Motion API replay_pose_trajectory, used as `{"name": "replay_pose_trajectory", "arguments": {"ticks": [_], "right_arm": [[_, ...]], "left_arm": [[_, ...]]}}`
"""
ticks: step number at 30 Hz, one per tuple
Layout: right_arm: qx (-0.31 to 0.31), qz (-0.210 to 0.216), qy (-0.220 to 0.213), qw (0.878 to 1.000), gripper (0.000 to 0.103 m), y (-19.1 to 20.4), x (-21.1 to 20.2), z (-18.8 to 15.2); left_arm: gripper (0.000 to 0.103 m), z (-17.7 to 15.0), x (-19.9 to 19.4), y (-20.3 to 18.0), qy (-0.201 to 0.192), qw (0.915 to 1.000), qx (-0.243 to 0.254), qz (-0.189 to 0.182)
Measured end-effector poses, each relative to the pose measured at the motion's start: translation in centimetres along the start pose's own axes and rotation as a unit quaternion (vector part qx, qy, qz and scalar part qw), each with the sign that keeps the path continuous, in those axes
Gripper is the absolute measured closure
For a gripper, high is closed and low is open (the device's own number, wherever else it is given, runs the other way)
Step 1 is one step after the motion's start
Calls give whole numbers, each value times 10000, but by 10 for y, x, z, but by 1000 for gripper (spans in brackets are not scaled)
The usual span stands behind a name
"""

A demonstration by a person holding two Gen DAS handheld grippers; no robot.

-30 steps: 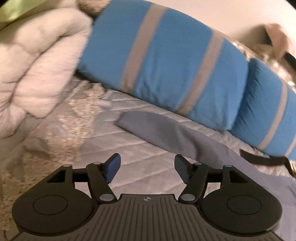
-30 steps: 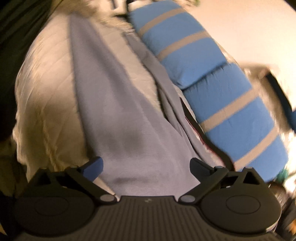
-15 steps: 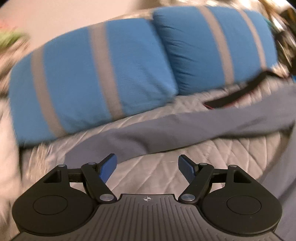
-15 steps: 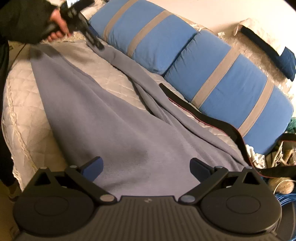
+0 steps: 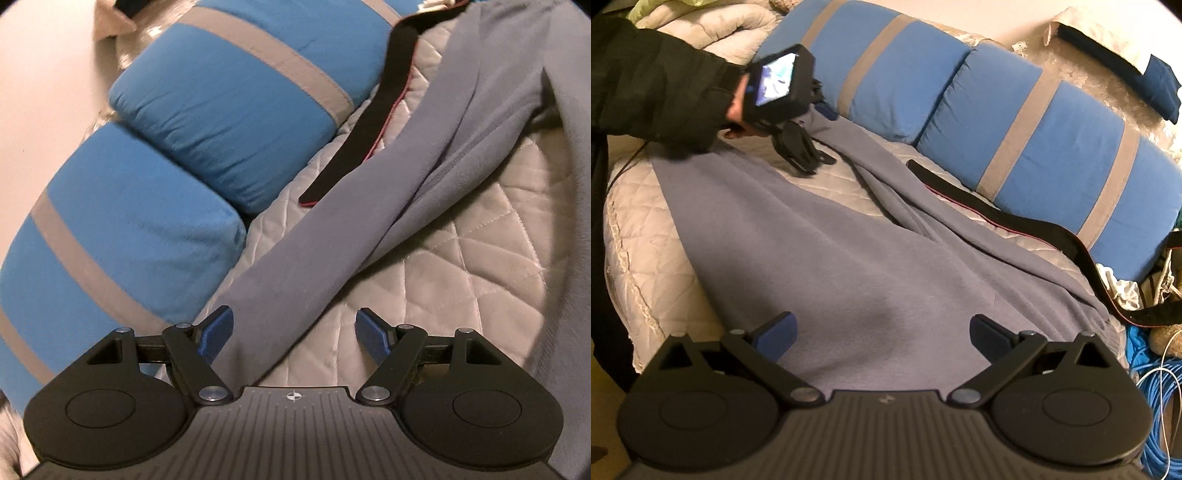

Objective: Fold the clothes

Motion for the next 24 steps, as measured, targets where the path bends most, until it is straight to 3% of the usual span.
{"name": "replay_pose_trajectory", "arguments": {"ticks": [2, 3, 4, 5, 6, 9, 16, 24], "right_arm": [[-32, 20, -1, 10000, 0, 1, 0, 0], [-41, 36, -13, 10000, 0, 1, 0, 0], [-32, 41, -18, 10000, 0, 1, 0, 0], [-23, 47, -23, 10000, 0, 1, -1, 0], [-7, 48, -23, 10000, 0, 0, 0, -1], [26, 32, -21, 10000, 0, -1, 0, -1], [45, -189, 114, 9997, 0, 0, 5, 1], [141, -851, 35, 9963, 1, -8, 12, 21]], "left_arm": [[37, 3, 4, -5, -16, 9999, 85, 131], [55, 4, 6, -6, -12, 9998, 96, 200], [66, 4, 7, -8, -9, 9996, 107, 270], [85, 4, 8, -10, 24, 9991, 123, 415], [94, 5, 8, -11, 21, 9987, 131, 485], [100, 5, -1, -12, -72, 9983, 92, 574], [100, 2, -32, -4, -219, 9983, -216, 501], [100, -10, -64, -5, -422, 9969, -545, 368]]}}
Point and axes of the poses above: each gripper's, at about its wrist camera, not at the fingertips, and x roughly the way its jaws point, y to its left, z to its top, the point moved 4 cm from there along x, roughly the way its jaws point, and after that the axes turned 11 degrees about y, right-handed, at the moved point
